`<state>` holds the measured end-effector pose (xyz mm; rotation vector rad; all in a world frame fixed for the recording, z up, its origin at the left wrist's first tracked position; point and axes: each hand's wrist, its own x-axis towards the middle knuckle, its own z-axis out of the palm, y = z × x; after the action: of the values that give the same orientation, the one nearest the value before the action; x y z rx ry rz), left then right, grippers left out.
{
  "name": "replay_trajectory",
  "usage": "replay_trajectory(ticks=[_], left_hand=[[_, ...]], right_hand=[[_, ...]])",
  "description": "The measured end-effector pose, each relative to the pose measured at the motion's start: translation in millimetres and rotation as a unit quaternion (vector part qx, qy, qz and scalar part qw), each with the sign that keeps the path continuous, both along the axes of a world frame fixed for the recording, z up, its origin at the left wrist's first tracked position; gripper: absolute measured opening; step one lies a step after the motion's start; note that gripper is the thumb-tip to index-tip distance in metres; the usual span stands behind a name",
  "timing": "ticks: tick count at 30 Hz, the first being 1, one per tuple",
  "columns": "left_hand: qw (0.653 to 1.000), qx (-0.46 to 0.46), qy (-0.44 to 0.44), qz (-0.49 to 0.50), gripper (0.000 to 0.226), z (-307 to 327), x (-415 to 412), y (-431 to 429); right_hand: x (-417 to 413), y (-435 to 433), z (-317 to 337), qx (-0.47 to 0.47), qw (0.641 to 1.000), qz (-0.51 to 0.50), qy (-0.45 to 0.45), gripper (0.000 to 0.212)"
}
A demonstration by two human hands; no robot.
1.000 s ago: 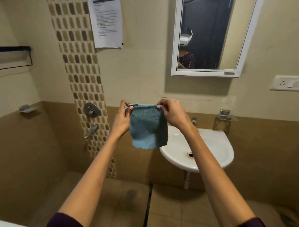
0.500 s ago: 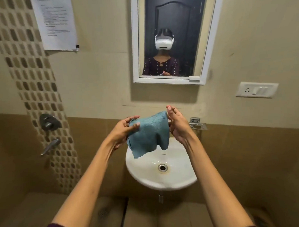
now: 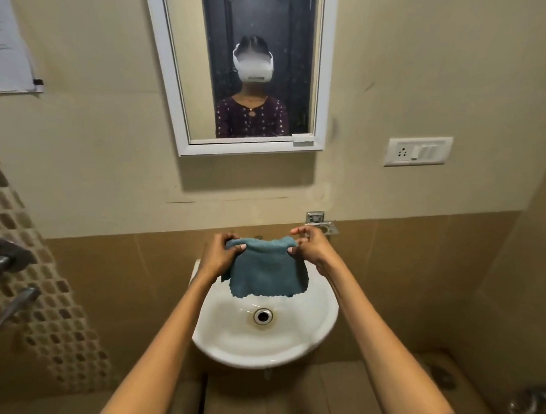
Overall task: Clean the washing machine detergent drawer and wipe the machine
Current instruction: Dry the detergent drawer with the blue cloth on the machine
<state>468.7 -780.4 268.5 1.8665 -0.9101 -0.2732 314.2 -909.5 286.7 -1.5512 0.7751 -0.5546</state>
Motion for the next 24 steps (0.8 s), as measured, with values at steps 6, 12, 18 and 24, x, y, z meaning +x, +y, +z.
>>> replay_trajectory(ticks=[6,12,18,24], left_hand=[[0.985,-0.120,0.025,-0.120,0.012,9.0,5.7,-42.0],[0.952,-0.116,0.192,-0.208,0.010,29.8,22.0,-69.9],[0.779,-0.068,0.534,-0.322,0.075,3.5,44.5,-84.1],[0.749,-0.118,0.586,-0.285,0.071,-21.3,42.8,-101.1]], right_hand=[[3.3,-27.5,6.2,0.088,0.965,0.025,-0.245,0.039],[20.5,-53.1,19.7,0.102,0.946,0.018,-0.306,0.045],[35.6,-60.8,15.2,0.210,0.915,-0.023,-0.343,0.045],[40.9,-65.8,5.4,0.173,0.936,-0.078,-0.296,0.041]])
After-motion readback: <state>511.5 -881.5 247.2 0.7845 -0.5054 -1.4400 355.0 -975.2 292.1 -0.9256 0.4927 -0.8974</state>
